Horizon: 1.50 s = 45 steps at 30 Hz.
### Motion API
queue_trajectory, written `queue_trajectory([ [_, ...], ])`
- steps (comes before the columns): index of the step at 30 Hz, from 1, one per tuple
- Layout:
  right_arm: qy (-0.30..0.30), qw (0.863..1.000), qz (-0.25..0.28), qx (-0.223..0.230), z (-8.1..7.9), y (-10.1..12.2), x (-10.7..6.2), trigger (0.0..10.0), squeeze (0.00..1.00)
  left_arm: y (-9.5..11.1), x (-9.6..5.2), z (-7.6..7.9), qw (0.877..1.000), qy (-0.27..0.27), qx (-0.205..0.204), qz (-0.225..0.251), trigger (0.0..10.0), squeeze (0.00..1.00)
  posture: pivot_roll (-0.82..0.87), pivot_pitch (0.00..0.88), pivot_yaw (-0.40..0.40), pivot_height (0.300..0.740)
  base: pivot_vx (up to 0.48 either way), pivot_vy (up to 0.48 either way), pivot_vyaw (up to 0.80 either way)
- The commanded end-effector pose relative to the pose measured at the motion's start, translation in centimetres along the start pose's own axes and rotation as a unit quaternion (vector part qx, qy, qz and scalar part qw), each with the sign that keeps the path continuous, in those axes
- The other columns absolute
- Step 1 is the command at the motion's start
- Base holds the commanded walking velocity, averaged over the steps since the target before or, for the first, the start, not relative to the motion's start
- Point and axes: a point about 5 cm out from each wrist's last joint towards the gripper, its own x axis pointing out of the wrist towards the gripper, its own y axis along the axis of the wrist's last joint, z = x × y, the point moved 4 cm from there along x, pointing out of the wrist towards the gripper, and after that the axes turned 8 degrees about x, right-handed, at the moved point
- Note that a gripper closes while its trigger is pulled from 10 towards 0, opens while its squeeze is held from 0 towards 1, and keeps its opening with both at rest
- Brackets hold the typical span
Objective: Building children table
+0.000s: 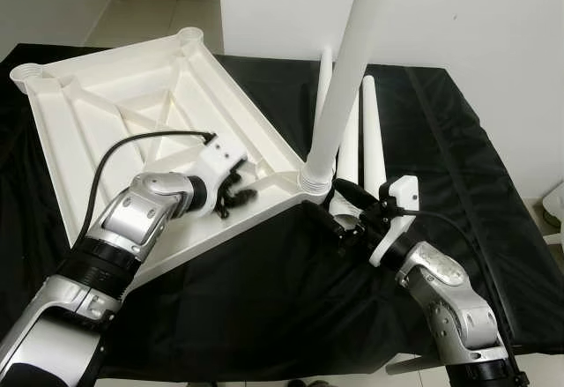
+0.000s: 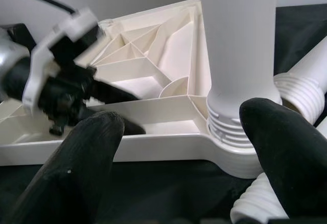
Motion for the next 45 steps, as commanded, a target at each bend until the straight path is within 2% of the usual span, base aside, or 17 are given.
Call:
queue_trajectory([
  [1,-0.001,1.000,-0.002,-0.006,0.1,0.3,-0.1,10.0,0.00,-0.9,0.3,-0.1,0.999,0.002,0.015,-0.030,10.0,0.00,-0.02,0.138,-0.021,0.740,0.000,0.000,0.00],
  [8,-0.002,1.000,-0.003,-0.010,0.2,0.3,-0.1,10.0,0.00,-1.2,0.8,-0.7,0.999,0.016,0.008,-0.038,10.0,0.00,-0.03,0.130,-0.018,0.740,0.000,0.000,0.00],
  [9,-0.002,1.000,-0.003,-0.010,0.2,0.3,-0.1,10.0,0.00,-1.1,0.8,-0.8,0.999,0.021,0.003,-0.037,4.9,0.00,-0.03,0.130,-0.018,0.740,0.000,0.000,0.00],
  [10,-0.002,1.000,-0.002,-0.010,0.1,0.3,0.0,10.0,0.00,-1.1,0.8,-1.0,0.999,0.027,-0.003,-0.037,2.0,0.00,-0.03,0.127,-0.014,0.740,0.000,0.000,0.00],
  [11,-0.002,1.000,-0.002,-0.010,0.1,0.3,0.0,10.0,0.00,-1.1,0.8,-1.2,0.999,0.029,-0.006,-0.037,2.0,0.00,-0.03,0.127,-0.014,0.740,0.000,0.000,0.00],
  [12,-0.001,1.000,-0.002,-0.011,0.1,0.3,0.0,10.0,0.00,-1.2,0.7,-1.5,0.998,0.036,-0.015,-0.038,0.0,0.00,-0.03,0.125,-0.012,0.740,0.000,0.000,0.00],
  [22,-0.004,1.000,0.001,-0.014,0.1,0.4,0.1,10.0,0.00,-2.4,0.4,-2.9,0.993,0.087,-0.056,-0.057,0.1,0.00,-0.03,0.117,-0.010,0.740,0.000,0.000,0.00],
  [23,-0.004,1.000,0.001,-0.014,0.1,0.5,0.1,10.0,0.00,-2.5,0.4,-3.0,0.992,0.091,-0.058,-0.058,3.5,0.00,-0.03,0.116,-0.011,0.740,0.000,0.000,0.00],
  [24,-0.004,1.000,0.001,-0.014,0.1,0.5,0.1,10.0,0.00,-2.5,0.4,-3.0,0.992,0.091,-0.058,-0.058,3.5,0.00,-0.03,0.116,-0.011,0.740,0.000,0.000,0.00],
  [25,-0.003,1.000,0.002,-0.014,0.1,0.5,0.2,10.0,0.00,-2.7,0.3,-3.0,0.992,0.094,-0.064,-0.062,5.8,0.00,-0.03,0.116,-0.011,0.740,0.000,0.000,0.00],
  [26,-0.003,1.000,0.002,-0.014,0.1,0.5,0.2,10.0,0.00,-2.8,0.3,-3.1,0.990,0.100,-0.072,-0.062,10.0,0.00,-0.02,0.116,-0.011,0.740,0.000,0.000,0.00],
  [30,-0.001,1.000,0.002,-0.016,0.1,0.5,0.3,10.0,0.00,-3.0,0.1,-3.9,0.982,0.145,-0.105,-0.056,10.0,0.00,-0.02,0.118,-0.010,0.740,0.000,0.000,0.00],
  [32,-0.002,1.000,0.004,-0.016,0.0,0.6,0.3,10.0,0.00,-3.1,-0.4,-5.0,0.968,0.203,-0.144,-0.044,10.0,0.00,-0.02,0.121,-0.009,0.740,0.000,0.000,0.00],
  [35,-0.003,1.000,0.005,-0.016,0.0,0.7,0.3,10.0,0.00,-3.5,-0.6,-5.4,0.959,0.227,-0.164,-0.048,10.0,0.00,-0.02,0.124,-0.008,0.740,0.000,0.000,0.00],
  [38,-0.005,1.000,0.006,-0.016,0.0,0.7,0.4,10.0,0.00,-4.0,-0.7,-5.6,0.952,0.250,-0.165,-0.057,10.0,0.00,-0.02,0.127,-0.007,0.740,0.000,0.000,0.00],
  [43,-0.007,1.000,0.010,-0.015,-0.1,0.9,0.5,10.0,0.00,-6.4,-1.0,-5.9,0.925,0.310,-0.206,-0.082,10.0,0.00,-0.02,0.145,-0.004,0.740,0.000,0.000,0.00],
  [45,-0.008,1.000,0.011,-0.015,-0.1,0.9,0.5,10.0,0.00,-6.6,-1.3,-6.3,0.919,0.328,-0.198,-0.088,10.0,0.00,-0.02,0.147,-0.004,0.740,0.000,0.000,0.00],
])
